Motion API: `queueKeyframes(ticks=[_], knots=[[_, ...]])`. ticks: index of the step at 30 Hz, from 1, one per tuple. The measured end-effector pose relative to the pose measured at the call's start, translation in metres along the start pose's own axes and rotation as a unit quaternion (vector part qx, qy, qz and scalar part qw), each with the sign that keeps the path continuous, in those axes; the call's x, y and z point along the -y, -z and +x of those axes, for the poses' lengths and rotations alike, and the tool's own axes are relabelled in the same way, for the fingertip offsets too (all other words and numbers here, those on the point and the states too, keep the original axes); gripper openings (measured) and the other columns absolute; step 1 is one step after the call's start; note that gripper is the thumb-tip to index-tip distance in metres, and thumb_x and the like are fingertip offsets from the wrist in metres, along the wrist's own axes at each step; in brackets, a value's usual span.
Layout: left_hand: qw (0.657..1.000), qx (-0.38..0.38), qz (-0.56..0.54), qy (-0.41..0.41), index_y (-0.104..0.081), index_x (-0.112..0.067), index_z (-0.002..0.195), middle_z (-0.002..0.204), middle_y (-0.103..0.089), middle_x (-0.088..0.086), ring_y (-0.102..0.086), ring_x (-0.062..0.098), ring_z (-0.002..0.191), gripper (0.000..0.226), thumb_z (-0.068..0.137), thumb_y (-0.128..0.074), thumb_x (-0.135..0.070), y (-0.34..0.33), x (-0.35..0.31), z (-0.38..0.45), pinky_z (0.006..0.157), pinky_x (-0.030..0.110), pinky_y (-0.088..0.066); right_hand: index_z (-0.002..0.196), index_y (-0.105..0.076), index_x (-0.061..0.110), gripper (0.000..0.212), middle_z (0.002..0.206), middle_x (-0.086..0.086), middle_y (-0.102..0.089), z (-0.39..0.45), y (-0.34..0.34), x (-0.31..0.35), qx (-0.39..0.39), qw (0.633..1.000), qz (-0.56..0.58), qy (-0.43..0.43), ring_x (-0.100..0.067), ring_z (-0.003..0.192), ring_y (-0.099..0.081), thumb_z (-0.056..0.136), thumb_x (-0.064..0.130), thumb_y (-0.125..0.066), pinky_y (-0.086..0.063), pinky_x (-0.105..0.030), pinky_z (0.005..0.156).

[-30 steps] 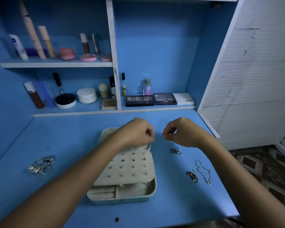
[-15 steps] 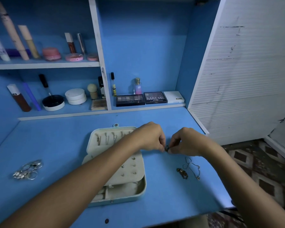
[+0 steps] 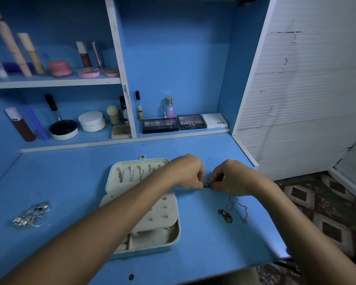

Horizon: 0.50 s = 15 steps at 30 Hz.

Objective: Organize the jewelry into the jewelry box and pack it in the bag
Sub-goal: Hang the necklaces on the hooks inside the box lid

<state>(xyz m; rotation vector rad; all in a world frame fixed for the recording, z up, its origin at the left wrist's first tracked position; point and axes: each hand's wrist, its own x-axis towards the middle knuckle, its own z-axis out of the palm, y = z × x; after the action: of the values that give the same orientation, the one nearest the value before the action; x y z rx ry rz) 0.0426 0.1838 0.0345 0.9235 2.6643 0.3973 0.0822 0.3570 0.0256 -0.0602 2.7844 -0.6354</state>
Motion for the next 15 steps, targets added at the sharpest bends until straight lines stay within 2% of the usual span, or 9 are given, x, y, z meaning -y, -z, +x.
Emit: queueKeyframes(ticks=[5, 10, 12, 15], knots=[[1.000, -0.011, -0.020, 0.003, -0.070, -0.023, 0.083, 0.073, -0.059, -0.016, -0.061, 0.010, 0.078, 0.009, 0.085, -0.064, -0.017, 0.004, 0.000, -0.001, 0.068, 0.026, -0.051, 0.085, -0.074, 0.031, 0.011, 0.089, 0.012, -0.071, -0.002, 0.001, -0.001, 0.003, 1.000, -0.008, 0.005, -0.014, 0.083, -0.068, 0.087, 0.027, -0.064, -0.055, -0.024, 0.065], [0.998, -0.024, -0.060, 0.018, -0.071, -0.018, 0.093, 0.089, -0.068, -0.008, -0.059, 0.008, 0.077, 0.011, 0.088, -0.062, -0.020, 0.018, 0.005, -0.002, 0.061, 0.016, -0.044, 0.079, -0.071, 0.033, 0.009, 0.087, 0.012, -0.071, -0.003, 0.001, -0.003, -0.004, 1.000, 0.007, 0.004, -0.015, 0.077, -0.069, 0.086, 0.029, -0.067, -0.056, -0.024, 0.064], [0.996, -0.024, -0.083, 0.026, -0.071, -0.020, 0.094, 0.093, -0.069, -0.007, -0.060, 0.008, 0.079, 0.010, 0.089, -0.063, -0.024, 0.022, 0.008, -0.003, 0.065, 0.018, -0.047, 0.081, -0.072, 0.033, 0.008, 0.088, 0.012, -0.072, -0.003, 0.000, -0.003, -0.004, 1.000, 0.015, 0.005, -0.015, 0.072, -0.067, 0.085, 0.029, -0.067, -0.053, -0.021, 0.056], [0.992, -0.014, -0.120, 0.040, -0.070, -0.024, 0.094, 0.096, -0.069, -0.009, -0.064, 0.011, 0.090, 0.009, 0.090, -0.064, -0.031, 0.023, 0.010, -0.005, 0.078, 0.027, -0.051, 0.086, -0.073, 0.031, 0.002, 0.089, 0.014, -0.070, -0.002, -0.002, -0.003, -0.009, 1.000, 0.024, 0.016, -0.005, 0.071, -0.063, 0.085, 0.032, -0.072, -0.045, -0.015, 0.058]])
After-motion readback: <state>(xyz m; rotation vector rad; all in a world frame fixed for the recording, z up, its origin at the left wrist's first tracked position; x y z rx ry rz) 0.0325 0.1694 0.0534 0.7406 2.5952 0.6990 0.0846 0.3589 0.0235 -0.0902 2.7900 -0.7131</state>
